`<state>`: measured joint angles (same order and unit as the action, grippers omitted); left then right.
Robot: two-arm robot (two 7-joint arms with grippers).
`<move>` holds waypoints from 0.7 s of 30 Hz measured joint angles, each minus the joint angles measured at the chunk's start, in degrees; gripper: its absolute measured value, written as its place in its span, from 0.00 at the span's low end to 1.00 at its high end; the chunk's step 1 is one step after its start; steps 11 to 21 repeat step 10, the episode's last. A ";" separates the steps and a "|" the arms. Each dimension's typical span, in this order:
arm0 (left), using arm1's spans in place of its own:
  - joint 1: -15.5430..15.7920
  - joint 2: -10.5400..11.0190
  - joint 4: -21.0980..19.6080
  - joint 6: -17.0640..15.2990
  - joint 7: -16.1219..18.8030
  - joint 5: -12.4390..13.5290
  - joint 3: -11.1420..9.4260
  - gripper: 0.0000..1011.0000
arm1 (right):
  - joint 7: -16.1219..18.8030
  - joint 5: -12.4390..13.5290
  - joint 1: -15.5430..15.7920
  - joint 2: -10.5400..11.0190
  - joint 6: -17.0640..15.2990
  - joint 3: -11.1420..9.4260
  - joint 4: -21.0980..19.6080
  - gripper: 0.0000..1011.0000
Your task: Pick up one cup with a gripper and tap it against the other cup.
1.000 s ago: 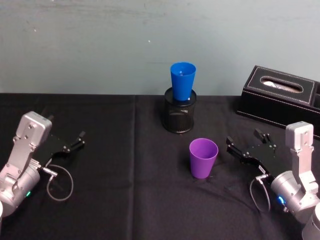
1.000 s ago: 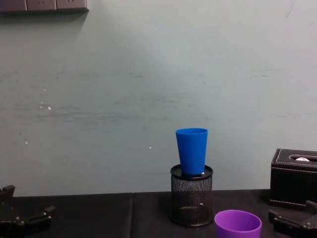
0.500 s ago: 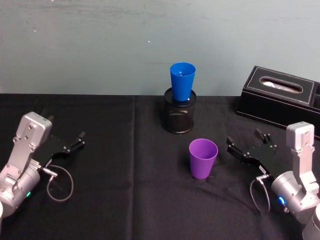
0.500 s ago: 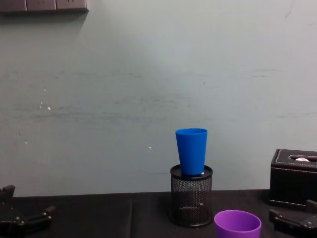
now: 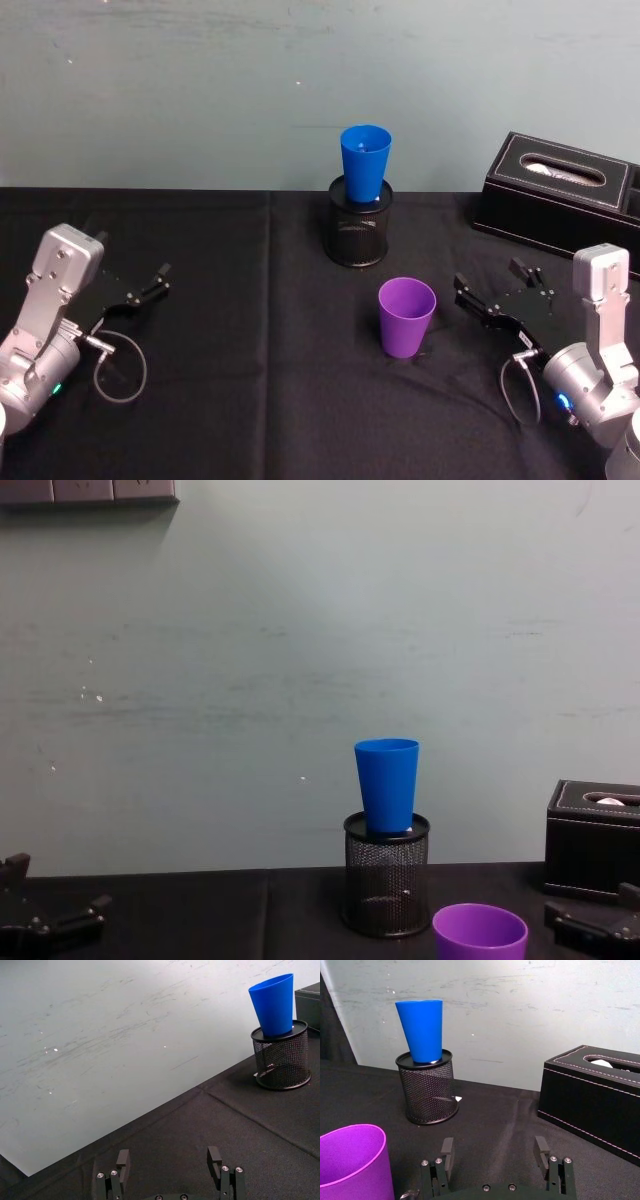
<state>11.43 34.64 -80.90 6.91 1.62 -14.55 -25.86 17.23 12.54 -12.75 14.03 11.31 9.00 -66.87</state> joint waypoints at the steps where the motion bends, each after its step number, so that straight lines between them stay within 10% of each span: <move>1: 0.00 0.00 0.00 0.00 0.00 0.00 0.00 1.00 | -0.01 0.00 0.01 0.01 0.00 0.00 -0.01 0.99; 21: 0.00 0.00 0.00 0.00 0.00 0.00 0.00 1.00 | -0.05 0.00 0.04 0.02 0.00 0.00 -0.05 0.99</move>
